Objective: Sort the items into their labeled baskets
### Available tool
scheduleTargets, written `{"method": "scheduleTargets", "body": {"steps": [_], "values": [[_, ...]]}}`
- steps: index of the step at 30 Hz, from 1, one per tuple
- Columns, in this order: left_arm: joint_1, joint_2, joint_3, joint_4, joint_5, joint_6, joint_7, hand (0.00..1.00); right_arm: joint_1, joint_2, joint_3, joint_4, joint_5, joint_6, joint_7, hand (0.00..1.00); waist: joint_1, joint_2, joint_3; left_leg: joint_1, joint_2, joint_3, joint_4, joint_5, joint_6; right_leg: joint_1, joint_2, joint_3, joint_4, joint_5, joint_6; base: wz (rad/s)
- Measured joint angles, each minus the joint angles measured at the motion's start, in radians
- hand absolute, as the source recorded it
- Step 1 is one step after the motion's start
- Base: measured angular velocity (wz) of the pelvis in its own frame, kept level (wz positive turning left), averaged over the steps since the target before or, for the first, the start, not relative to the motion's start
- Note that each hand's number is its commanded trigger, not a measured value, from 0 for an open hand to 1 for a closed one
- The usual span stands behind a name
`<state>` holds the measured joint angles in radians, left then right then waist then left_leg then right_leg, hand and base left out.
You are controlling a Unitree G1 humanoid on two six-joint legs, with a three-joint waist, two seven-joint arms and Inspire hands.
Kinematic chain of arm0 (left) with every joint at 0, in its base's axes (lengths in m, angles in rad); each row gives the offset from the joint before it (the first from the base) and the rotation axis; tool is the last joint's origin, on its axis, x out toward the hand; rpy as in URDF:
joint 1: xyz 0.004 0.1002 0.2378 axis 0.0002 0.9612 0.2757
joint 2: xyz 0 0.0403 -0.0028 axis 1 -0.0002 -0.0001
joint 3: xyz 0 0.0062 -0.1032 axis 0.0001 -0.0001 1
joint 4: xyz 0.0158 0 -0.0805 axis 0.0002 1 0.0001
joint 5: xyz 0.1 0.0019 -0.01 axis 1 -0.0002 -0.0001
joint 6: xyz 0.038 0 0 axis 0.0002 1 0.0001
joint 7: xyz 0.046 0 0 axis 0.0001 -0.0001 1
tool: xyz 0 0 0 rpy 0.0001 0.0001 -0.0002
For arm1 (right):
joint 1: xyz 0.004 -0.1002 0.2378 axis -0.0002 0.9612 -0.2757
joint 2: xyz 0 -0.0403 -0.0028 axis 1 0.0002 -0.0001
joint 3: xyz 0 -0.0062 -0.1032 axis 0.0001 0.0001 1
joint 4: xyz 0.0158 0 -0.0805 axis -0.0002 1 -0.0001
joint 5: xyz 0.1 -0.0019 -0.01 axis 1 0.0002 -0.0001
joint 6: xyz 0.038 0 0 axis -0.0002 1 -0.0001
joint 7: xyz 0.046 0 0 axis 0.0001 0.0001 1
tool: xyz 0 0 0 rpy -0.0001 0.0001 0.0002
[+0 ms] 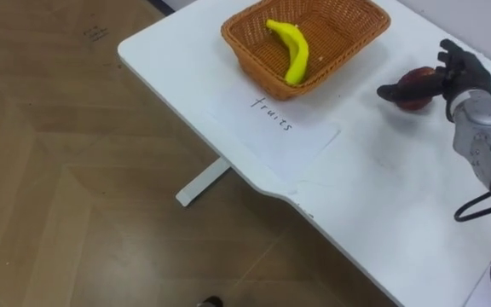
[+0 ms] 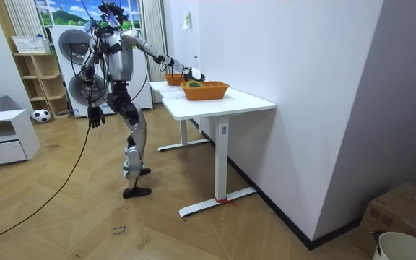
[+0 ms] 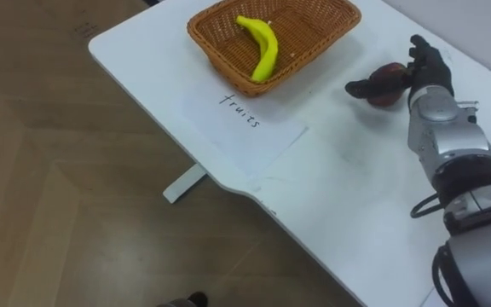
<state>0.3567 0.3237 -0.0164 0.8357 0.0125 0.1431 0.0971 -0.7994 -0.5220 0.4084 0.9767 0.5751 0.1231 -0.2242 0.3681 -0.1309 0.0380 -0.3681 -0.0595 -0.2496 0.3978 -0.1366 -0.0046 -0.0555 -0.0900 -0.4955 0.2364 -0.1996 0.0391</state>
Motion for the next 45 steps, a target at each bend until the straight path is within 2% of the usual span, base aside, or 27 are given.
{"method": "scheduleTargets", "body": {"steps": [13,24,41,42,43,45], "values": [[-0.001,-0.001,-0.001,-0.001,0.000,0.002,0.000,0.00,0.003,0.003,0.000,0.000,0.000,0.000,0.038,0.00,0.003,-0.001,0.0000,-0.004,0.001,0.001,0.000,0.000,0.000,-0.007,0.000,0.000,0.002,0.000,0.000,0.00],[-0.017,-0.002,0.000,0.000,0.000,0.001,-0.002,0.00,0.002,0.003,0.000,0.028,-0.003,0.001,0.042,0.00,0.024,-0.006,0.0007,-0.019,0.005,0.003,0.001,0.001,-0.002,-0.023,0.000,-0.003,0.005,0.000,-0.001,-0.01],[-0.017,-0.002,-0.007,0.000,0.001,-0.011,-0.001,0.00,0.001,-0.002,-0.009,0.028,-0.095,-0.015,0.075,0.00,0.024,-0.007,0.0008,-0.053,0.011,0.004,0.013,0.002,-0.004,-0.061,0.003,-0.001,0.022,0.001,-0.002,0.00],[-0.021,-0.002,-0.007,0.001,0.000,-0.012,-0.002,0.00,0.001,-0.002,-0.009,0.028,-0.124,-0.021,0.077,0.69,0.023,-0.007,0.0009,-0.058,0.012,0.004,0.015,0.003,-0.005,-0.066,0.004,-0.001,0.023,0.002,-0.004,0.00],[-0.023,-0.002,-0.007,0.004,0.000,-0.013,-0.002,0.00,0.001,-0.002,-0.009,0.028,-0.141,-0.023,0.079,1.00,0.024,-0.006,0.0013,-0.059,0.012,0.004,0.015,0.003,-0.005,-0.066,0.004,-0.001,0.023,0.002,-0.004,0.00],[-0.035,-0.001,-0.007,0.015,0.000,-0.014,-0.002,0.00,0.001,-0.002,-0.009,0.028,-0.189,-0.023,0.098,1.00,0.024,-0.005,0.0020,-0.058,0.011,0.004,0.016,0.003,-0.004,-0.066,0.003,-0.001,0.024,0.003,-0.005,0.00]]}}
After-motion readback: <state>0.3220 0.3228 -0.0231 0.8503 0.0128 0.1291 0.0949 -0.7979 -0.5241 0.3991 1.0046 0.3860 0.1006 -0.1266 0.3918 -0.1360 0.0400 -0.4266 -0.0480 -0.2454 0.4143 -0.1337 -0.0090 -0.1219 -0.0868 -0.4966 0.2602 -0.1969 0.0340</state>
